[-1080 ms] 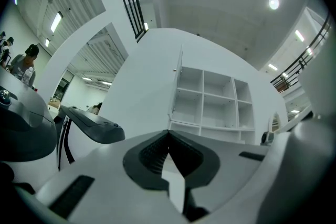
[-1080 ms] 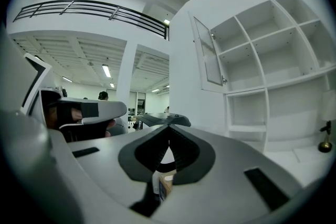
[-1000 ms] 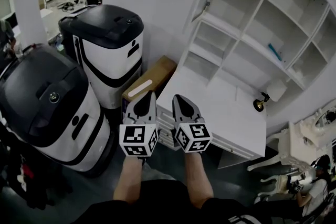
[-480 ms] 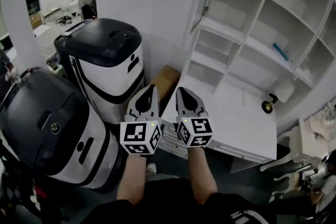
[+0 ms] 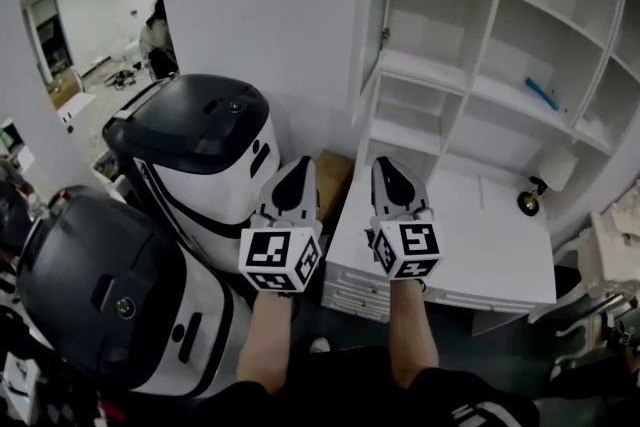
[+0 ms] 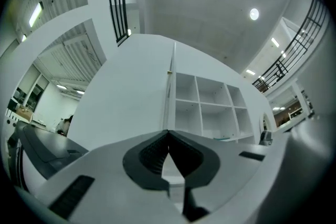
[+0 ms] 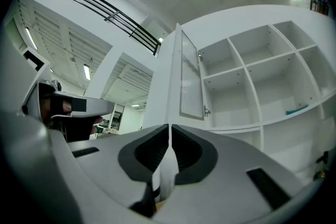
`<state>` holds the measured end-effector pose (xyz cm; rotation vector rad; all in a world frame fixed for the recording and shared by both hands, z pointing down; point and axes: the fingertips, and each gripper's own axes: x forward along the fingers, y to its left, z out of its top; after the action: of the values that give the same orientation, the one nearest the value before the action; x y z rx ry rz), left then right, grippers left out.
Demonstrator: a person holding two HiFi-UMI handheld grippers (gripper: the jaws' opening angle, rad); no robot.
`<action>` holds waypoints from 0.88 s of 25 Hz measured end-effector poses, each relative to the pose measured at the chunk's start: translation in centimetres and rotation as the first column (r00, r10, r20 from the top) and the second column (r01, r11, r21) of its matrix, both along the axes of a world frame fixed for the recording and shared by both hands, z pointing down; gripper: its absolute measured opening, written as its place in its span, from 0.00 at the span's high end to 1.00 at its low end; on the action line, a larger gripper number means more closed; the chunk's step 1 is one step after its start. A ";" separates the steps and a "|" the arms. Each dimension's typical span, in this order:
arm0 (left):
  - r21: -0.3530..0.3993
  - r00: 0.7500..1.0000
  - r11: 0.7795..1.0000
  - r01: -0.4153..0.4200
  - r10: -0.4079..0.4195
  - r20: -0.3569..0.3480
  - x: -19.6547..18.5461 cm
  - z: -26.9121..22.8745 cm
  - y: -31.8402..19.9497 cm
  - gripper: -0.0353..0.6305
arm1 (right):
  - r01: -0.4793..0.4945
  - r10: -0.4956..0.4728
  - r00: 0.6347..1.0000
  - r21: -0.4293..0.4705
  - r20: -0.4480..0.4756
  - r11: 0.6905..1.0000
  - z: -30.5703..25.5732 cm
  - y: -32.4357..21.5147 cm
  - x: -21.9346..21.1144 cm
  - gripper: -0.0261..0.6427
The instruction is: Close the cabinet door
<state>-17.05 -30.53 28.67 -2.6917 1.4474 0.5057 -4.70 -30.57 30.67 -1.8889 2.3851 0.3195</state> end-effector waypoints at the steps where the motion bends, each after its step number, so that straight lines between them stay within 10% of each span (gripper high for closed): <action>1: 0.017 1.000 1.000 -0.015 0.015 0.016 0.3 -0.5 -0.6 0.93 | -0.001 0.001 1.000 0.007 -0.002 1.000 -0.4 -0.4 0.0 0.93; 7: 0.188 0.989 0.974 -0.129 0.113 0.094 2.3 -5.7 -2.6 0.93 | 0.006 -0.005 1.000 0.100 -0.012 0.995 -3.9 -2.3 -1.0 0.93; 22: 0.445 0.956 0.886 -0.127 -0.011 0.294 2.5 -17.1 -9.5 0.93 | 0.079 -0.036 0.987 0.282 -0.154 0.956 -10.9 -6.1 -5.4 0.81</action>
<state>-14.58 -40.05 11.56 -2.3129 1.0151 0.3769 -10.09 -36.67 19.76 -1.7157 2.3213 0.7809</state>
